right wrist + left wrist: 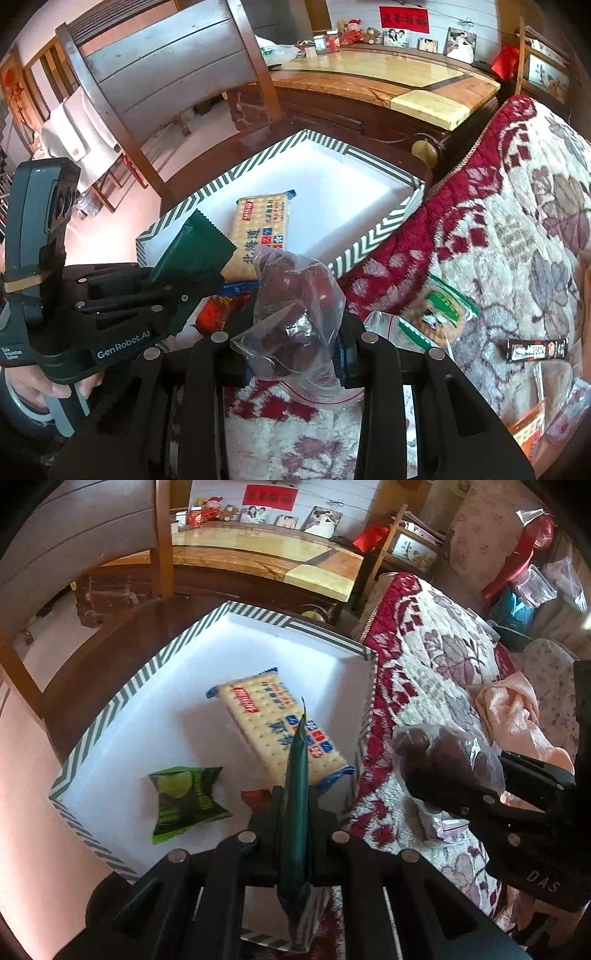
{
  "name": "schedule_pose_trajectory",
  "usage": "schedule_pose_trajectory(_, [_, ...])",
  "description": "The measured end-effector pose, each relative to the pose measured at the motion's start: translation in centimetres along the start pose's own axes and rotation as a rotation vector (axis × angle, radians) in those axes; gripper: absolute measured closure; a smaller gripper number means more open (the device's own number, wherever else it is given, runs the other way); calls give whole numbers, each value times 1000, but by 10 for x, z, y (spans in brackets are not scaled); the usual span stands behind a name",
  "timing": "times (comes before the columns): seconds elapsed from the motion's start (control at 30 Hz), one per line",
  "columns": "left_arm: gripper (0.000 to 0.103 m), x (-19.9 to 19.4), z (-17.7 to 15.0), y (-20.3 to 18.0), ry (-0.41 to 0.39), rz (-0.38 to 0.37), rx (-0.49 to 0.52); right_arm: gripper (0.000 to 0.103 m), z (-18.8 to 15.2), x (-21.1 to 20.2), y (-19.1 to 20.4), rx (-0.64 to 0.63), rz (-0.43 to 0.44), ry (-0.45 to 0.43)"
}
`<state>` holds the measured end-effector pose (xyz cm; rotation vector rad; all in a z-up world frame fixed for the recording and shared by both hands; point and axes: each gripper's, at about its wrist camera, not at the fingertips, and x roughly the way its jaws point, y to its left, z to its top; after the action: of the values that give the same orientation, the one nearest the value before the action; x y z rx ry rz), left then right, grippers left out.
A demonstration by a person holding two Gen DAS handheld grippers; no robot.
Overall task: Organize snacks
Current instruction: 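Carry the green packet and the date bag over the white tray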
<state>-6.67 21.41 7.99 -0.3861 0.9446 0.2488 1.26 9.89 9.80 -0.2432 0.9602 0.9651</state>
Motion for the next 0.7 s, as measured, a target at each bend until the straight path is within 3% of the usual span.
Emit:
schedule_pose_trajectory(0.43, [92, 4, 16, 35, -16, 60, -44, 72, 17, 25, 18, -37, 14, 26])
schedule_pose_trajectory(0.7, [92, 17, 20, 52, 16, 75, -82, 72, 26, 41, 23, -44, 25, 45])
